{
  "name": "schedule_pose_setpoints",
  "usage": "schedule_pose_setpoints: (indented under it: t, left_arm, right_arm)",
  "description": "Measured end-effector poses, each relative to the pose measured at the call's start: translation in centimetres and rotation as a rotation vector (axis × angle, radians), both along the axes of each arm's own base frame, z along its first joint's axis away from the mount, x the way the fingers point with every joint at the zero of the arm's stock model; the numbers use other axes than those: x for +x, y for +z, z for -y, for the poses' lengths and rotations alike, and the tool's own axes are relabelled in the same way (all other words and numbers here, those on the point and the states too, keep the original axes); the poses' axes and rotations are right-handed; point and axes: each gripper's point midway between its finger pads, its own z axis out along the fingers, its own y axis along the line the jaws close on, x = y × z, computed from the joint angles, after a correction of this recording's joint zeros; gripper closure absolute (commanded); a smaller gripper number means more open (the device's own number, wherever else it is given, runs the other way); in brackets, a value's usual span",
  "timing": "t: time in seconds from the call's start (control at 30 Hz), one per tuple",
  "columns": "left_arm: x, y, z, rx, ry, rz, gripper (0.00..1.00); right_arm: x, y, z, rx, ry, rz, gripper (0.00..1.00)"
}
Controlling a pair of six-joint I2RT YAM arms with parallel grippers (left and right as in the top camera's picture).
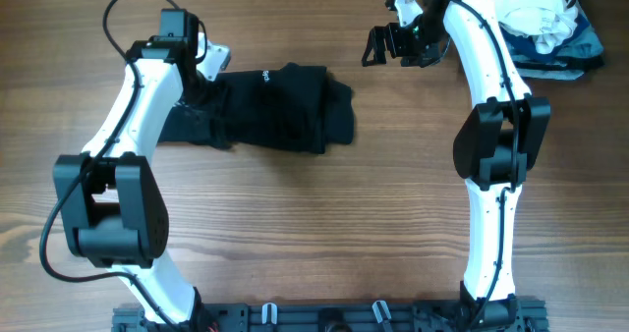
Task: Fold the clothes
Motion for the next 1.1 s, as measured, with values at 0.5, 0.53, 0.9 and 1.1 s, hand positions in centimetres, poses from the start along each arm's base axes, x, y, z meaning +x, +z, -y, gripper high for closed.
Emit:
schedule_pose_setpoints:
  t: [0.5,0.53,0.9,1.1]
  left_arm:
    - [1.2,10.2,-3.6,-0.144,0.374,0.204,0.0]
    - [1.1,10.2,-3.9,-0.144,0.381,0.204,0.0]
    - [0.5,9.8,-4.5,-0.114,0.402,0.18,0.0]
    - [0.1,9.6,-4.6,-0.1,0.407,0.161,0.0]
  right_arm:
    - [-8.9,-5.7,-6.3,0.323,0.113,-0.303,0.05]
    - [-9.3,-5.7,-6.6,0.353,0.116,-0.312,0.14]
    - [-6.8,-7.7,-7.0,0.477,0.02,-0.235,0.96]
    - [-3.6,-2.8,4.9,0.421,-0.17,-0.086,0.96]
